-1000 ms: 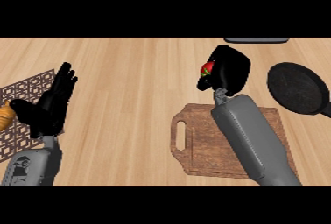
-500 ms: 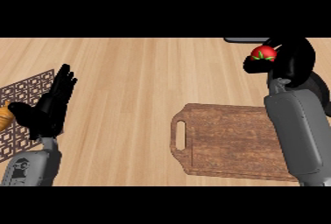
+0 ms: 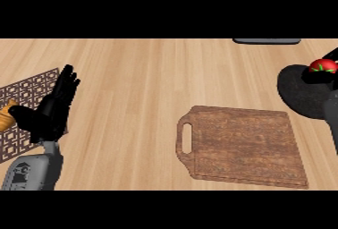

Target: Pick the tomato from the cutting board and place it in the pan

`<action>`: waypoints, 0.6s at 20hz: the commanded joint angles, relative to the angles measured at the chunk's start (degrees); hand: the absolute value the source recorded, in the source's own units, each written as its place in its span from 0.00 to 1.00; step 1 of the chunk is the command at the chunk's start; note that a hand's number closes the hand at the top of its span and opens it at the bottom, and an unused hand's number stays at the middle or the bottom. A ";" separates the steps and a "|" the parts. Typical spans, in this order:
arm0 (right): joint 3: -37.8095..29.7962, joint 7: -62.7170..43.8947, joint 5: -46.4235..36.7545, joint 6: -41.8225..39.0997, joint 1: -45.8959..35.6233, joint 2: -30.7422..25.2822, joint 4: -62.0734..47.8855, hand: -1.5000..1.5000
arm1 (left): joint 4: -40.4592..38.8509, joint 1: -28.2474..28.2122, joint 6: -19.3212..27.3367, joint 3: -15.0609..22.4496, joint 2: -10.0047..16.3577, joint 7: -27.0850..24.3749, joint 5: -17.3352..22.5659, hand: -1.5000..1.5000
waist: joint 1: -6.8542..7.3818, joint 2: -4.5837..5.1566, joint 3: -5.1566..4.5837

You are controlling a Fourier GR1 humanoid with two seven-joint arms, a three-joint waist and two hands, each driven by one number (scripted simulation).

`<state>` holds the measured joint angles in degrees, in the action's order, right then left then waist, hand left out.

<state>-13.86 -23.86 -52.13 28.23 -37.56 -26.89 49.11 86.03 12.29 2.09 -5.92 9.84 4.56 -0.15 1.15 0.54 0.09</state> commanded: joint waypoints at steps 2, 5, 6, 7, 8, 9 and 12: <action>-5.60 9.22 1.52 5.41 -2.09 -7.24 -14.99 1.00 | -0.17 1.19 1.23 1.68 -1.77 0.49 -1.25 0.50 | 0.75 0.38 0.09; -9.05 14.64 4.81 6.79 -4.55 -9.35 -22.12 1.00 | 0.53 3.46 -0.03 0.40 0.24 2.34 -0.14 0.50 | 1.74 0.74 0.21; -8.86 17.34 4.38 10.15 -2.60 -7.68 -24.12 1.00 | -1.37 2.63 1.13 1.40 -1.82 0.28 -1.00 0.50 | 1.76 0.98 0.24; -9.67 19.63 5.36 10.29 -2.60 -8.03 -25.90 1.00 | 0.38 2.76 0.55 1.21 -0.49 1.54 -1.08 0.50 | 1.78 0.78 0.24; -10.29 20.55 5.89 10.22 -2.91 -8.59 -26.44 1.00 | -4.01 5.21 1.04 1.11 -1.41 0.26 -1.30 0.50 | 1.53 1.30 0.29; -11.64 21.70 6.98 11.96 -3.51 -8.48 -27.66 1.00 | -3.83 2.66 0.55 0.92 -1.46 -2.02 -1.10 0.50 | 1.75 1.05 0.24; -15.74 26.18 12.94 9.11 -3.65 -6.62 -28.27 1.00 | -2.82 3.85 1.45 1.22 -1.86 -0.28 -1.39 0.50 | 1.85 1.10 0.44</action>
<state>-24.91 -2.94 -45.00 37.85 -40.36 -34.51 23.36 83.74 15.74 2.88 -4.90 8.59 4.81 -1.13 2.76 1.49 0.38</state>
